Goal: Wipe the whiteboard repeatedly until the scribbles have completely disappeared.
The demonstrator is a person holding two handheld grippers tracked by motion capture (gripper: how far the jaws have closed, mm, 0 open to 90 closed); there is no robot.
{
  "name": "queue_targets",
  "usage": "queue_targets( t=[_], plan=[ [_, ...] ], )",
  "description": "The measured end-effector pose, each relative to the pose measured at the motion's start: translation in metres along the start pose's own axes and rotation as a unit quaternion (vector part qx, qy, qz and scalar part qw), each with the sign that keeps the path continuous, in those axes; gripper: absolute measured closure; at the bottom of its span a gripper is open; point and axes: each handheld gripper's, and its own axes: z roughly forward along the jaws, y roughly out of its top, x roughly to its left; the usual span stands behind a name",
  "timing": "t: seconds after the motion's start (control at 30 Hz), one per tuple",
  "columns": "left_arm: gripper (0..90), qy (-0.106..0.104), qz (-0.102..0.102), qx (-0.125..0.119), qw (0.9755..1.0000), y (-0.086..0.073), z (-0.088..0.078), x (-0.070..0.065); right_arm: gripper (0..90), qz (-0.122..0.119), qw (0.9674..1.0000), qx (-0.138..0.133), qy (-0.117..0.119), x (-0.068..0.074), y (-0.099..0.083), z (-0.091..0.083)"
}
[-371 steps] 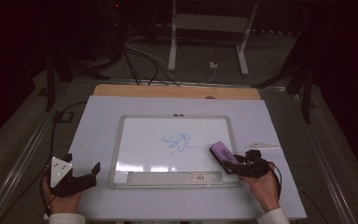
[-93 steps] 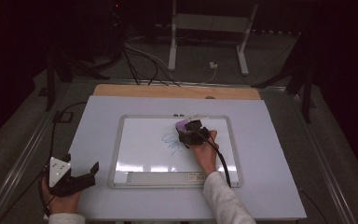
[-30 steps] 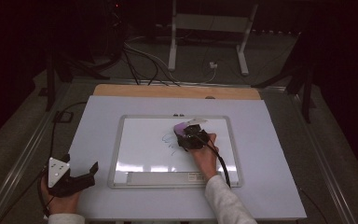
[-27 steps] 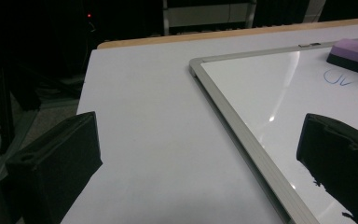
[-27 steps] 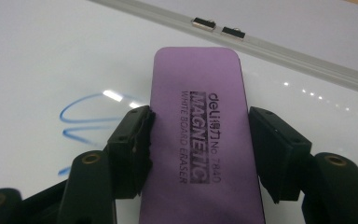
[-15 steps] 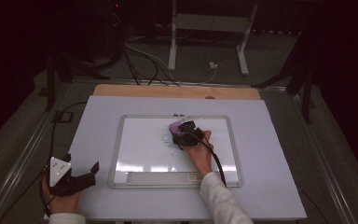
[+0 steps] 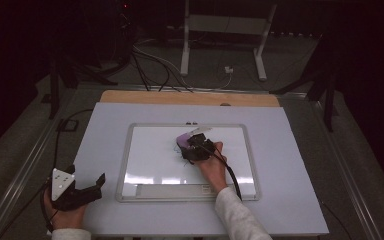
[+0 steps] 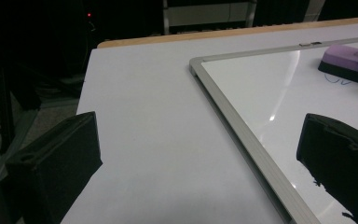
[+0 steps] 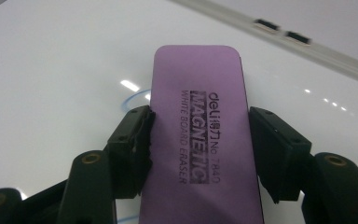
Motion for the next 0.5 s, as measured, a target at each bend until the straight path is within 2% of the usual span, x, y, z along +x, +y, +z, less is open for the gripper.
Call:
queue_targets(
  t=[0.13, 0.23, 0.37, 0.5],
  plan=[
    [0.5, -0.001, -0.002, 0.0, 1.0, 0.0, 0.0, 0.001, 41.4, 0.019, 0.9996, 0.001, -0.021, -0.005, 0.005, 0.005],
    [0.5, -0.001, -0.002, -0.001, 1.0, 0.0, 0.0, 0.001, 41.4, 0.026, 0.9993, 0.001, -0.027, -0.004, 0.007, 0.007],
    [0.4, -0.002, 0.001, 0.002, 1.0, 0.0, 0.002, 0.0, 41.4, 0.017, 0.9998, -0.001, -0.011, -0.004, 0.006, 0.006],
    [0.4, -0.001, 0.002, 0.002, 1.0, 0.0, 0.002, 0.0, 41.4, -0.003, 1.0, 0.0, 0.008, 0.005, 0.005, 0.005]
  ],
)
